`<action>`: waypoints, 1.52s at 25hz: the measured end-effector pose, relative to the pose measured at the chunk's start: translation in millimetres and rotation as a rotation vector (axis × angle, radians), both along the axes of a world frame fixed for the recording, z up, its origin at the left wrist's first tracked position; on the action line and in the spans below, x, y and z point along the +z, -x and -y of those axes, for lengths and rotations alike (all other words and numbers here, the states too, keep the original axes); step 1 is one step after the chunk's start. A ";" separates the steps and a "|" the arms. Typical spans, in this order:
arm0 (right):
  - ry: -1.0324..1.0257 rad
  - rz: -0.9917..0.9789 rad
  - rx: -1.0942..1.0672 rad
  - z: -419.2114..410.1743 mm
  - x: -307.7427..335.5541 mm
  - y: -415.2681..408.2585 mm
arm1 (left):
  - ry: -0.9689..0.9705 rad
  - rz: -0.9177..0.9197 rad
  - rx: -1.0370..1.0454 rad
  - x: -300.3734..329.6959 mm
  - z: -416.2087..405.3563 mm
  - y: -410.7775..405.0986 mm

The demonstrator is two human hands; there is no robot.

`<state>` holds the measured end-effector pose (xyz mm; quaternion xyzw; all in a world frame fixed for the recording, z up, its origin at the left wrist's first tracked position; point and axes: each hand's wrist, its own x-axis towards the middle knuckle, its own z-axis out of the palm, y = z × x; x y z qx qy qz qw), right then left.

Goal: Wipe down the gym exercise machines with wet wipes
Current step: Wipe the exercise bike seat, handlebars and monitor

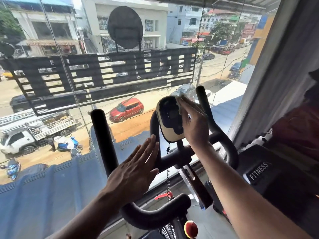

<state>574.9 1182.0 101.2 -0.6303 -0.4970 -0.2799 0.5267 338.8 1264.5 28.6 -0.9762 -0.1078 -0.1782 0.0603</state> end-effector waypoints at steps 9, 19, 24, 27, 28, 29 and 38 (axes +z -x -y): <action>0.095 0.015 0.005 -8.8 17.9 -6.9 | -0.003 0.034 0.012 5.2 4.1 2.3; 0.417 0.556 0.223 25.1 -3.2 11.5 | 0.005 0.027 0.003 -1.0 5.9 7.7; 0.349 0.519 0.119 1.1 5.5 21.6 | -0.019 0.046 -0.003 0.0 4.2 6.6; 0.320 0.442 0.039 -17.7 15.2 28.7 | -0.011 0.036 0.000 -1.1 4.2 8.0; 0.310 0.445 0.031 -17.2 12.2 30.1 | -0.014 0.032 0.009 -1.6 4.6 8.0; 0.308 0.469 0.039 -12.5 6.1 30.3 | -0.013 0.030 0.018 -1.6 5.0 7.9; 0.268 0.260 0.099 49.1 -45.8 10.8 | 0.031 -0.014 -0.040 1.1 4.0 7.2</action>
